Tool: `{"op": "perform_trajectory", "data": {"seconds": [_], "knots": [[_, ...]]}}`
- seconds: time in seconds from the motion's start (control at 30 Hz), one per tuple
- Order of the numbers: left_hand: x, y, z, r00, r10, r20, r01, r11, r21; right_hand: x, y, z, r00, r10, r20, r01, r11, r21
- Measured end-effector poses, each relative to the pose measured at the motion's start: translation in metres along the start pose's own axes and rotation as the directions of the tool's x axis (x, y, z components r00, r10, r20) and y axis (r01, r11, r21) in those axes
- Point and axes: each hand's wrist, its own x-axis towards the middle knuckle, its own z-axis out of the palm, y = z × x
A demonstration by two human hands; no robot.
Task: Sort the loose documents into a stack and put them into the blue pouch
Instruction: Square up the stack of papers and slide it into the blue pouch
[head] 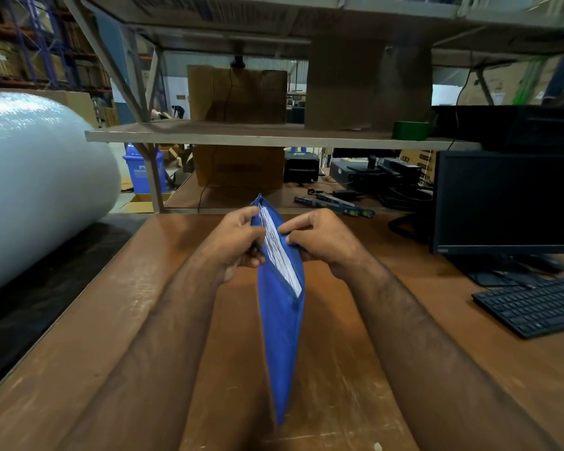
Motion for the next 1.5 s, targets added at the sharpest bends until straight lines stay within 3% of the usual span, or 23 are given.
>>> {"op": "perform_trajectory", "data": {"seconds": [0.1,0.17,0.33,0.43,0.47,0.53,0.57,0.63,0.83,0.97,1.07,1.17,1.3,1.5], "knots": [[0.005,0.011,0.005,0.999,0.050,-0.007,-0.049,0.997,0.058,-0.001,0.009,-0.006,0.998,0.013,0.057,-0.025,0.973,0.231],[0.010,0.012,0.017,0.997,0.071,0.002,-0.070,0.989,0.130,0.000,0.025,-0.010,0.997,0.048,0.054,-0.060,0.963,0.263],[0.017,-0.054,0.067,0.977,-0.086,0.195,0.033,0.965,0.259,-0.006,0.113,0.000,0.979,0.199,0.052,-0.204,0.972,0.120],[0.029,-0.116,0.077,0.987,-0.093,0.135,0.045,0.946,0.320,-0.011,0.171,0.005,0.957,0.284,0.058,-0.284,0.959,0.004],[0.032,-0.131,0.075,0.998,-0.033,0.057,0.005,0.901,0.433,-0.013,0.187,0.006,0.952,0.301,0.059,-0.301,0.954,-0.003],[0.037,-0.160,0.064,0.995,0.089,-0.043,-0.029,0.678,0.734,-0.015,0.206,0.008,0.949,0.313,0.046,-0.313,0.950,-0.006],[0.037,-0.172,0.057,0.992,0.114,-0.049,-0.026,0.577,0.816,-0.015,0.211,0.009,0.952,0.305,0.033,-0.305,0.952,-0.017],[0.035,-0.188,0.047,0.997,0.080,-0.003,-0.035,0.467,0.884,-0.012,0.213,0.009,0.964,0.266,0.010,-0.265,0.963,-0.054],[0.035,-0.199,0.046,0.997,0.046,0.058,-0.072,0.436,0.897,0.021,0.205,0.013,0.977,0.190,-0.096,-0.206,0.959,-0.194],[0.034,-0.204,0.047,0.989,0.139,0.058,-0.102,0.333,0.937,0.040,0.213,0.020,0.959,0.276,-0.056,-0.282,0.943,-0.177],[0.043,-0.202,0.057,0.964,0.235,0.123,-0.196,0.315,0.929,0.044,0.214,0.019,0.966,0.221,-0.134,-0.248,0.938,-0.242],[0.058,-0.195,0.072,0.959,0.139,0.248,-0.283,0.384,0.879,0.054,0.214,0.020,0.971,0.177,-0.163,-0.212,0.950,-0.229],[0.080,-0.201,0.083,0.954,0.041,0.298,-0.291,0.375,0.880,0.075,0.222,0.023,0.984,0.113,-0.138,-0.155,0.924,-0.350],[0.116,-0.201,0.081,0.941,-0.042,0.335,-0.313,0.257,0.914,0.116,0.231,0.018,0.990,-0.029,-0.142,-0.044,0.873,-0.486]]}}
